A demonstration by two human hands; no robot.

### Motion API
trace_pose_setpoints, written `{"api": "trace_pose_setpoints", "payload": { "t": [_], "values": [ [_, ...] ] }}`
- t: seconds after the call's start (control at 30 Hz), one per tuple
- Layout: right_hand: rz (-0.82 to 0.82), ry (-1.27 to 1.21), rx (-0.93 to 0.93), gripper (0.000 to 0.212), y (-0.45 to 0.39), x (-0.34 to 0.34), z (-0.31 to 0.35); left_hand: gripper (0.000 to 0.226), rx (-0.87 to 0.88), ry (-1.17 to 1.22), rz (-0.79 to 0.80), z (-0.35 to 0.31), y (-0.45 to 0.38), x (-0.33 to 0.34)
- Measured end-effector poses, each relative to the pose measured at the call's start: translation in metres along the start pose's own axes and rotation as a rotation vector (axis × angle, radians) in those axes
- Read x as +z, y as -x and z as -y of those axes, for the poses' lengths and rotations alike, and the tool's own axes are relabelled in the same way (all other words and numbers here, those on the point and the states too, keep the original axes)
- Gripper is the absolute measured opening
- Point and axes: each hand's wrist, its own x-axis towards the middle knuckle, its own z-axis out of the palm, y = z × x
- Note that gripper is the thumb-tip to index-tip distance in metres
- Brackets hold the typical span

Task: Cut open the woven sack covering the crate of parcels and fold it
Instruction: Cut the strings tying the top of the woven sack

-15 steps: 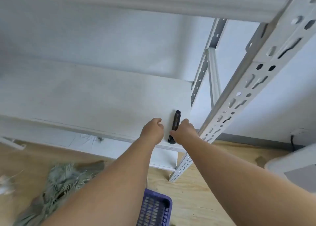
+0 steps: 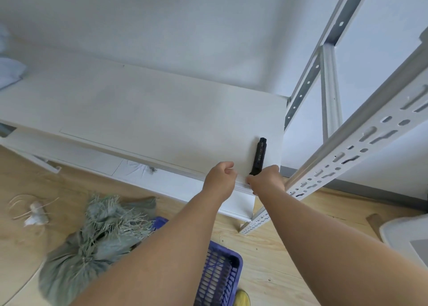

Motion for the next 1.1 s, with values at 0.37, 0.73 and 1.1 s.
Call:
{"api": "trace_pose_setpoints", "payload": {
  "t": [0.37, 0.73, 1.1],
  "values": [
    [0.597, -0.679, -0.160, 0.018, 0.072, 0.014, -0.001, 0.038, -0.022, 0.140, -0.063, 0.005, 0.038, -0.042],
    [0.809, -0.708, -0.279, 0.029, 0.196, 0.066, -0.001, 0.031, 0.039, 0.282, -0.011, 0.045, 0.114, -0.123],
    [0.594, -0.680, -0.207, 0.035, 0.285, 0.105, 0.010, 0.028, -0.040, 0.368, 0.028, 0.081, 0.169, -0.181]
  ]
}}
